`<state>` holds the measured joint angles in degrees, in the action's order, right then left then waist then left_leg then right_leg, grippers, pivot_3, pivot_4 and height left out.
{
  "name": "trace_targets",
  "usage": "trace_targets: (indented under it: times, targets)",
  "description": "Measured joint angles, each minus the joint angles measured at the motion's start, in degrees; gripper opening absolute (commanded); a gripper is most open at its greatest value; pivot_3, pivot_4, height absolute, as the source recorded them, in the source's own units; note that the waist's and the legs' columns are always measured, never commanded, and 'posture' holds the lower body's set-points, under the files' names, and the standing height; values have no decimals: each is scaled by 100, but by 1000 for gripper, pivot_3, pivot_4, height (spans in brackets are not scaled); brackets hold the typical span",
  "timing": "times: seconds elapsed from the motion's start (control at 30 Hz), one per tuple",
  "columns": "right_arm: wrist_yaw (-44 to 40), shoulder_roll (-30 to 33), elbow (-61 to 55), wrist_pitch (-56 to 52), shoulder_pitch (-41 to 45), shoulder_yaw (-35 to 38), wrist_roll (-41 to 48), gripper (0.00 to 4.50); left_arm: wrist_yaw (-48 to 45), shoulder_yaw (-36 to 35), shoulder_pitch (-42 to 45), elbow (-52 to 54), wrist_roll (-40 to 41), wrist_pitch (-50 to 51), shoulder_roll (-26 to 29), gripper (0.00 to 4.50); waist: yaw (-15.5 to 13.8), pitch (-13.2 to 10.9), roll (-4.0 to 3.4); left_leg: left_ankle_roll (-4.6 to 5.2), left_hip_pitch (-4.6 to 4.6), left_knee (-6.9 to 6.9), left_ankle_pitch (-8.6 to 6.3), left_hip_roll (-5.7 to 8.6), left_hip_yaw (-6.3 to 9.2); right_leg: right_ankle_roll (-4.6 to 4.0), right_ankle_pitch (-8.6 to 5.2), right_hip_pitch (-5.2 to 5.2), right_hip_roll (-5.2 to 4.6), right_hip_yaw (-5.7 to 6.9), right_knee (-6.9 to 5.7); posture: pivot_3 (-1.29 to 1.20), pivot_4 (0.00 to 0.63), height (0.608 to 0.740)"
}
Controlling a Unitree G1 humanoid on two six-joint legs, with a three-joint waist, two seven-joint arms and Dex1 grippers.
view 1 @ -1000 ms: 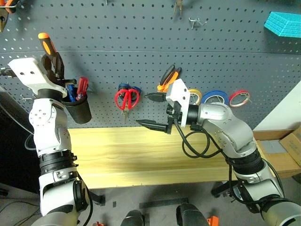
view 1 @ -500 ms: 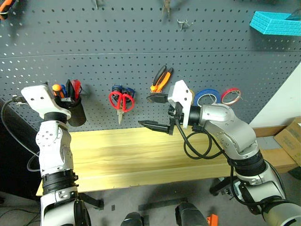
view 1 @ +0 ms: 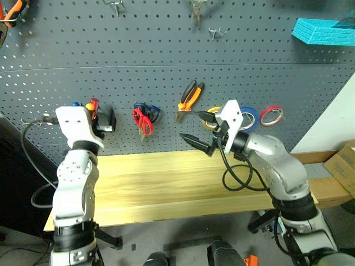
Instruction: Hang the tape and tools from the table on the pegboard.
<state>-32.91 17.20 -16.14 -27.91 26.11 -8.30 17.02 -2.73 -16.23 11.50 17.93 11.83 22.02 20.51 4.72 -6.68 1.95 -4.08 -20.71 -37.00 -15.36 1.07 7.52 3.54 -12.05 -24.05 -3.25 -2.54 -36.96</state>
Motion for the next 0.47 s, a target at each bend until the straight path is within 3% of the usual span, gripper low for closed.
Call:
trace_targets:
  times: [0.13, 0.2, 0.47]
  targets:
    - [446, -166, 386, 741, -1016, 311, -263, 4500, -43, 32, -664, 162, 29, 2, -265, 4481, -16, 7, -2, 1, 16, -5, 1, 0, -2, 7, -4, 24, 1, -1, 8, -44, 26, 740]
    - [606, -169, 735, 1169, -1404, 452, -463, 4500, -55, 53, -988, 149, 1, -47, -362, 4481, -16, 11, -4, 3, 79, -2, 1, 0, -8, 24, -20, 85, 1, -3, 14, -44, 26, 740]
    - [1211, -231, 2326, 2098, -1603, 665, -1037, 4500, -211, 75, -1439, -911, -215, -678, -484, 4481, 4, 178, -37, 25, 98, -2, 15, -7, -13, -15, -30, 98, 12, -8, 6, -48, 0, 740]
